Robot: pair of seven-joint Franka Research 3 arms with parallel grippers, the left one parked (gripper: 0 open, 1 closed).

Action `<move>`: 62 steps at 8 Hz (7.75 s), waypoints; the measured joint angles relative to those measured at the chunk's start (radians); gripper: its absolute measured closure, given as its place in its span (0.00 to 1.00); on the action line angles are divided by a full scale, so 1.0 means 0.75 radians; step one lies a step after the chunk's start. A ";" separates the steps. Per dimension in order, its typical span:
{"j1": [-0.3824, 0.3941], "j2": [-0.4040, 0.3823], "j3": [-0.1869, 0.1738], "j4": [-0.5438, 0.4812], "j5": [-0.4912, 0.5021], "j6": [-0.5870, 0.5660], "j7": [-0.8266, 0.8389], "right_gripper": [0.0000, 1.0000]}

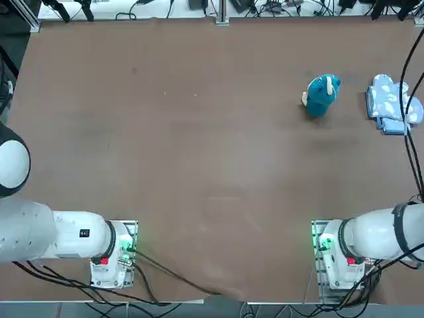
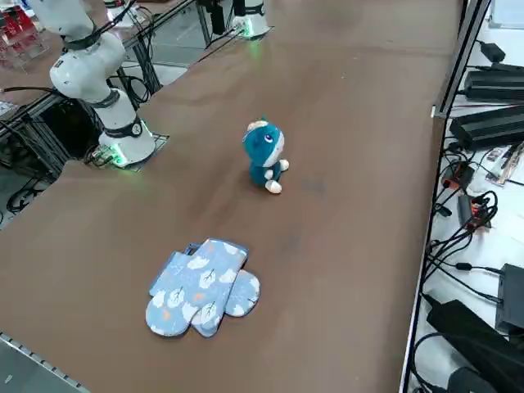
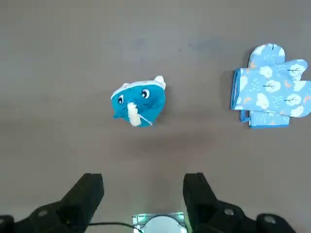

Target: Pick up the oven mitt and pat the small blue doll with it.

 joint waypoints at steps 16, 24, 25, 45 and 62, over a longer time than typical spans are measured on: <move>-0.045 0.435 -0.019 -0.195 -0.664 0.422 0.222 0.03; -0.221 0.512 -0.022 -0.644 -1.135 1.073 0.474 0.08; -0.251 0.518 -0.022 -0.664 -1.159 1.110 0.476 0.09; -0.338 0.790 -0.021 -0.654 -1.572 1.215 0.839 0.60; -0.304 0.362 0.075 0.179 -0.359 0.172 -0.590 0.96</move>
